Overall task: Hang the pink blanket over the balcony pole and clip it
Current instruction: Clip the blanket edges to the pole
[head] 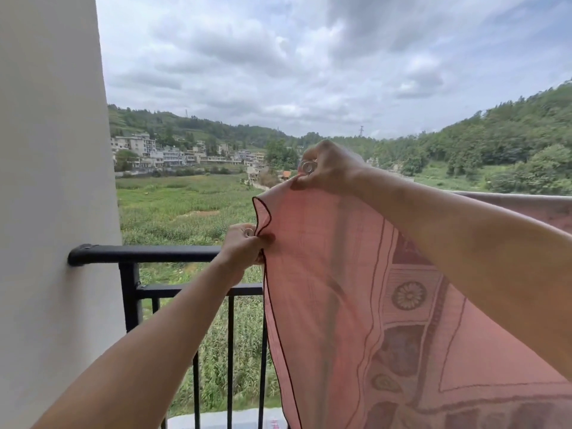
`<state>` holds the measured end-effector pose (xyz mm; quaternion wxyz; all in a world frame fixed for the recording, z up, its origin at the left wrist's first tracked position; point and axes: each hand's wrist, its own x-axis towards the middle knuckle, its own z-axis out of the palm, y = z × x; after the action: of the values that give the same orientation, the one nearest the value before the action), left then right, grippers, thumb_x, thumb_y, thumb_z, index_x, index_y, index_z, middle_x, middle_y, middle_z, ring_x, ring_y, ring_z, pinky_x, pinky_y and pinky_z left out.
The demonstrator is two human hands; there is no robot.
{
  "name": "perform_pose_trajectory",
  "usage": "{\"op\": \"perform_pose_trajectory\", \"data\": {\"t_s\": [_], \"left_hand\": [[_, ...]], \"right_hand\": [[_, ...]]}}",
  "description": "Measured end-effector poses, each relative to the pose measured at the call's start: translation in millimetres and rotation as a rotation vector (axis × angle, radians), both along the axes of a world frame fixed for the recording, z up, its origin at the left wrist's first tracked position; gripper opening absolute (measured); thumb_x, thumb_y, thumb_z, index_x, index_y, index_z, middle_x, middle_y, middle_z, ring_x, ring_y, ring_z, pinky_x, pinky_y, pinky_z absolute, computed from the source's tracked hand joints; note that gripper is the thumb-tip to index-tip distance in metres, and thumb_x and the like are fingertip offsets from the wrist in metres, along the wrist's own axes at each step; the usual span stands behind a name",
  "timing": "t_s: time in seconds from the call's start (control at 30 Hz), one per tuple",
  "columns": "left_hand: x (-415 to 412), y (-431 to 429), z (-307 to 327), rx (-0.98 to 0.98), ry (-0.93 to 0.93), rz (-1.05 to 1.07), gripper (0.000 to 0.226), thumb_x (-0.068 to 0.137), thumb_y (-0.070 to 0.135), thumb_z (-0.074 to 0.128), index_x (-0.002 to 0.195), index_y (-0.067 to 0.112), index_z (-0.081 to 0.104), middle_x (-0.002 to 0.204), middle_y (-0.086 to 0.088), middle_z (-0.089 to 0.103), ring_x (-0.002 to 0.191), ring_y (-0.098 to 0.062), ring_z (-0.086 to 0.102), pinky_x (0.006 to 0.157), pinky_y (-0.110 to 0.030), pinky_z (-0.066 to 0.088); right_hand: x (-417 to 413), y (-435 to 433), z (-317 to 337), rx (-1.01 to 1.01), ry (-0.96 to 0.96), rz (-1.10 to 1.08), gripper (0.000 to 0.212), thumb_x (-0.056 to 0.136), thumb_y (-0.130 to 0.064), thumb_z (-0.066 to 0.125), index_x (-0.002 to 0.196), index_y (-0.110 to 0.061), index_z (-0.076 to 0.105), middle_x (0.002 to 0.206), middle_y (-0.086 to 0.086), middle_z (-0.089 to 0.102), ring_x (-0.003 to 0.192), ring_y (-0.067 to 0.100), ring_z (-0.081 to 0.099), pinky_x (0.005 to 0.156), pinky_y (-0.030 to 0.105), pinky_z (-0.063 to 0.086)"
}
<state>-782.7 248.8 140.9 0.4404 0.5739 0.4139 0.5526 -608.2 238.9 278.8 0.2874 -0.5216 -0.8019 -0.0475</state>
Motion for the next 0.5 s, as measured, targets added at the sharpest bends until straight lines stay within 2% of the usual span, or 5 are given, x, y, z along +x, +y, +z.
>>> {"op": "perform_pose_trajectory", "data": {"t_s": [0.2,0.3,0.37,0.4,0.5], "left_hand": [[9,-3,-33,-0.053,-0.093,0.064,0.033,0.076,0.0,0.073,0.094,0.011,0.048,0.088,-0.011,0.06,0.071,-0.018,0.057,0.051,-0.026,0.046],[17,-1,-47,0.055,0.035,0.217,0.027,0.081,0.002,0.069,0.091,0.016,0.047,0.084,-0.01,0.054,0.069,-0.017,0.051,0.055,-0.027,0.044],[26,-4,-55,0.12,0.021,0.171,0.015,0.087,0.006,0.063,0.091,0.016,0.051,0.077,-0.007,0.053,0.066,-0.017,0.05,0.055,-0.03,0.044],[33,-6,-57,0.134,0.012,0.114,0.013,0.087,0.016,0.065,0.095,0.016,0.055,0.079,-0.005,0.056,0.069,-0.017,0.054,0.058,-0.031,0.047],[51,-12,-58,0.158,0.228,0.023,0.065,0.061,0.061,0.076,0.11,0.021,0.061,0.094,0.003,0.068,0.083,-0.014,0.066,0.069,-0.034,0.057]], "right_hand": [[-10,12,-11,0.024,-0.161,-0.211,0.033,0.081,-0.034,0.071,0.067,-0.021,0.045,0.067,-0.005,0.05,0.059,0.011,0.047,0.053,0.026,0.042],[-10,24,-11,-0.009,-0.198,-0.403,0.022,0.085,-0.03,0.066,0.075,-0.018,0.05,0.079,-0.001,0.059,0.073,0.016,0.057,0.075,0.033,0.053],[-13,28,-10,-0.061,-0.224,-0.481,0.015,0.082,-0.026,0.067,0.085,-0.015,0.059,0.089,0.001,0.065,0.083,0.018,0.061,0.08,0.035,0.052],[-14,29,-10,-0.08,-0.238,-0.51,0.017,0.08,-0.026,0.068,0.089,-0.013,0.062,0.092,0.002,0.066,0.084,0.019,0.061,0.077,0.033,0.05],[-12,29,-6,-0.122,-0.313,-0.567,0.021,0.075,-0.027,0.072,0.087,-0.013,0.062,0.091,0.002,0.064,0.086,0.02,0.061,0.074,0.031,0.047]]}}
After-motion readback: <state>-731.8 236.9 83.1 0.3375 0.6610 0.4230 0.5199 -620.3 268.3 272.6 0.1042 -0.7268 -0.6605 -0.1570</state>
